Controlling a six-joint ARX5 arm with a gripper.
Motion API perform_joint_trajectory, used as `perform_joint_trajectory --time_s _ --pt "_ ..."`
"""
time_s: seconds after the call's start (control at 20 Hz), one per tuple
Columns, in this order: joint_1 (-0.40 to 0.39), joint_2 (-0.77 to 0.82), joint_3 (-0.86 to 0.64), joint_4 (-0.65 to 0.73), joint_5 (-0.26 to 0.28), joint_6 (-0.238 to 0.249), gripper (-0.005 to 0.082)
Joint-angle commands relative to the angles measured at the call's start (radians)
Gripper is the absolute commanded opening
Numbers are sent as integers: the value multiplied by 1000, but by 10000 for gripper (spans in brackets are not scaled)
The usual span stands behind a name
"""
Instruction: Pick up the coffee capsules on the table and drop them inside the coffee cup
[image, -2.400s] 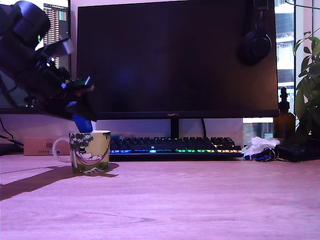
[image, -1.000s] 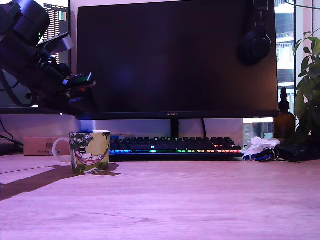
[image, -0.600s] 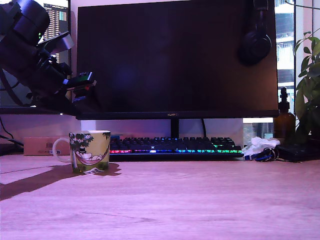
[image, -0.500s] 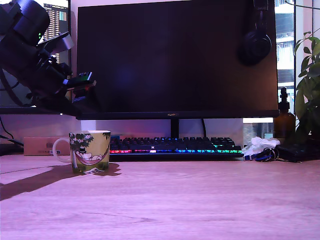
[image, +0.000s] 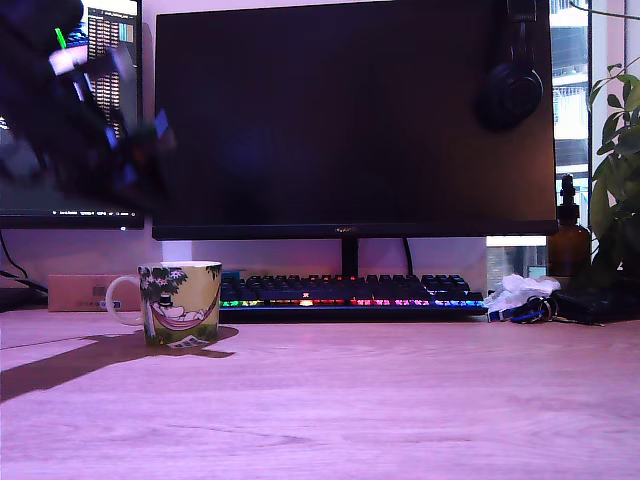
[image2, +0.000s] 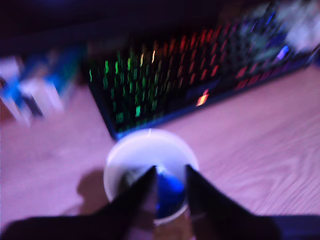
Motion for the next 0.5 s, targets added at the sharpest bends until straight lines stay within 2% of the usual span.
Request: perform_joint_trajectory --time_s 0.0,0.25,0.35,0.45 --pt "11 -45 -68 11 12 -3 -24" --pt "65 -242 -230 70 47 -9 -24" --pt "89 -336 -274 74 71 -35 -24" --pt "101 -418 -304 68 71 -38 -24"
